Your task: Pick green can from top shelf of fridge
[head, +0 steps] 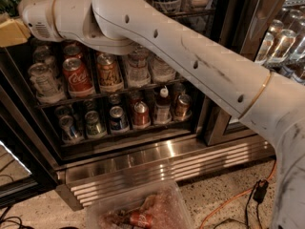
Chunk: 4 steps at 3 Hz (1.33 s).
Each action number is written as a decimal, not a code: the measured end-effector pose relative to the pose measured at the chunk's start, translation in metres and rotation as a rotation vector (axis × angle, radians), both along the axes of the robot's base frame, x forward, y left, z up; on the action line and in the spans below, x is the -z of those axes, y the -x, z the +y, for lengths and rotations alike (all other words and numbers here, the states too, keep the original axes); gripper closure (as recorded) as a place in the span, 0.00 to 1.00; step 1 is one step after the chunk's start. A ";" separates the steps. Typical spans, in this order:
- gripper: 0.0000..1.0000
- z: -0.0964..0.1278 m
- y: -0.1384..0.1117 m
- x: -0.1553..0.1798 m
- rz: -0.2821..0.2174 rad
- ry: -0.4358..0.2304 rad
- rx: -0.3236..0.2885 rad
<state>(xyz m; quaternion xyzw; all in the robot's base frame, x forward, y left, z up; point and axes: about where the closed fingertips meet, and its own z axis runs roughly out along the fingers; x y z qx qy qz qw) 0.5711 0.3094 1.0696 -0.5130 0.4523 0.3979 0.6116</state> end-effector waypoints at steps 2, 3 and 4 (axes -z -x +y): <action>0.00 0.018 -0.009 -0.007 0.005 -0.040 0.025; 0.00 0.034 -0.012 0.001 0.029 -0.055 0.010; 0.00 0.039 -0.015 0.002 0.027 -0.056 0.007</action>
Offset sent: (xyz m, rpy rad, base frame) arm 0.0177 0.0259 0.0052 0.0607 0.0171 -0.0363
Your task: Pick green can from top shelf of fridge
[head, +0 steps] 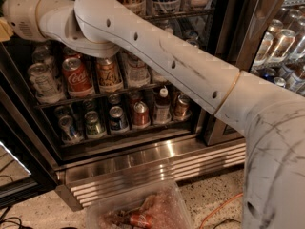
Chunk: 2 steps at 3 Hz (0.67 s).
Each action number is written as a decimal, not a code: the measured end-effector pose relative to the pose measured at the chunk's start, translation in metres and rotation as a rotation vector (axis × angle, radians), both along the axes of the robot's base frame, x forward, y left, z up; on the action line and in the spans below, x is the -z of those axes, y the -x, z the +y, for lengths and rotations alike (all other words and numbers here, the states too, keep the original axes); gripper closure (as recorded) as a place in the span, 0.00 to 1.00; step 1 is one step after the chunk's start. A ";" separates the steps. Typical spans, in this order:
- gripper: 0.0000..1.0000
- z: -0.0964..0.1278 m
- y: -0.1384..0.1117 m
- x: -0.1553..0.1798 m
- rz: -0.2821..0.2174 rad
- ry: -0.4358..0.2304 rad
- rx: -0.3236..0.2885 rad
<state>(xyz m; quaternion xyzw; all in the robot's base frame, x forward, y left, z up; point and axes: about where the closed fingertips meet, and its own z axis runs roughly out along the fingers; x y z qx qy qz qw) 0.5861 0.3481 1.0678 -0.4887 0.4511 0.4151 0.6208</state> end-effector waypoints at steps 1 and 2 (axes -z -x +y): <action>0.19 0.001 -0.001 -0.001 0.002 0.002 0.002; 0.42 0.000 -0.001 -0.004 0.002 0.003 0.002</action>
Offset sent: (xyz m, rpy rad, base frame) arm 0.0109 -0.0030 -0.0054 -0.0084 0.0118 -0.0217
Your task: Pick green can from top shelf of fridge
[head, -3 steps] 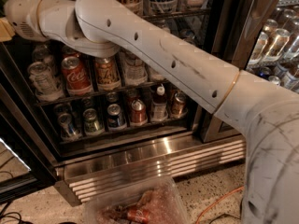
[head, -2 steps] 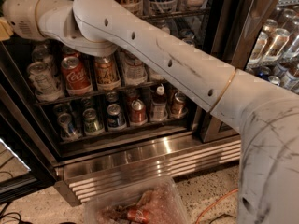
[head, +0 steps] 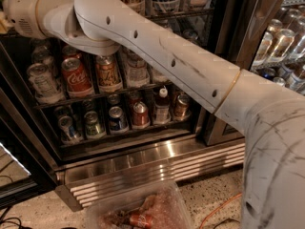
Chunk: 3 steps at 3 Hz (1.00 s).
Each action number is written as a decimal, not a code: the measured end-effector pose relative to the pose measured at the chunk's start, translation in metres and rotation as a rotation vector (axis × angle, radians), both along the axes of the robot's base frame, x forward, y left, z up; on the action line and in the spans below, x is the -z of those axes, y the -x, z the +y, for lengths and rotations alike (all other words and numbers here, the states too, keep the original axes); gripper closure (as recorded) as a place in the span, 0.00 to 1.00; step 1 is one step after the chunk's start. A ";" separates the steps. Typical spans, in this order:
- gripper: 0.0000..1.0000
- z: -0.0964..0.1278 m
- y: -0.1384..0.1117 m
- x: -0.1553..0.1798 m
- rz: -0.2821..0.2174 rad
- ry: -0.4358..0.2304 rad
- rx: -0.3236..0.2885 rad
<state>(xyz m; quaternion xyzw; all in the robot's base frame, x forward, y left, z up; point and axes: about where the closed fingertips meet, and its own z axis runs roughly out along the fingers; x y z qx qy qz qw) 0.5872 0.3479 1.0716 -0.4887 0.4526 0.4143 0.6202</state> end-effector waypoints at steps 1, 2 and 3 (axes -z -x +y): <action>0.65 -0.003 -0.002 -0.005 0.000 0.000 0.000; 0.88 -0.005 -0.004 -0.006 0.000 0.000 0.000; 1.00 -0.003 -0.004 -0.001 0.008 0.001 -0.005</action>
Offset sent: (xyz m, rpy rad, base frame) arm 0.0107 -0.0030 -0.0124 -0.0015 0.0202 -0.0133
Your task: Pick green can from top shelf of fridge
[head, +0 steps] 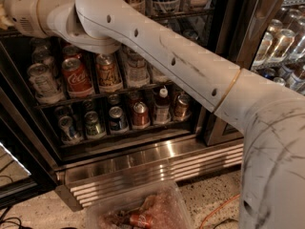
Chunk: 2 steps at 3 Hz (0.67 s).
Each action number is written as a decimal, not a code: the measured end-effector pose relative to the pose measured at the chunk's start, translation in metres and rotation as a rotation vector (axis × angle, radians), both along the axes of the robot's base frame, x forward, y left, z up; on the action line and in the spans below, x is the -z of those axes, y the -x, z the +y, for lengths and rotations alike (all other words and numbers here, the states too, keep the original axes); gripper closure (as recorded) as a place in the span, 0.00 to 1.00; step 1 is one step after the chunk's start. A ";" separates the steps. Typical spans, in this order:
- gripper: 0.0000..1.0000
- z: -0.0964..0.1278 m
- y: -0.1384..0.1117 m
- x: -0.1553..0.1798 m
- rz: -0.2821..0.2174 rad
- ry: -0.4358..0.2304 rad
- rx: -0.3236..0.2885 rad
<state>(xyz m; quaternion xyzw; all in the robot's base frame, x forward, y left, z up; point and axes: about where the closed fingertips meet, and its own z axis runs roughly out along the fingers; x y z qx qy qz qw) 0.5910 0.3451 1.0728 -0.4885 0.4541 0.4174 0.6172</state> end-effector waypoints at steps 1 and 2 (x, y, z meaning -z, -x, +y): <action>1.00 0.001 0.002 0.001 -0.003 0.001 -0.003; 1.00 0.001 0.002 -0.002 -0.003 0.001 -0.003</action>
Offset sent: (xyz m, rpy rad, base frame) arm -0.0199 0.0024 0.0259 0.0065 -0.0817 0.0465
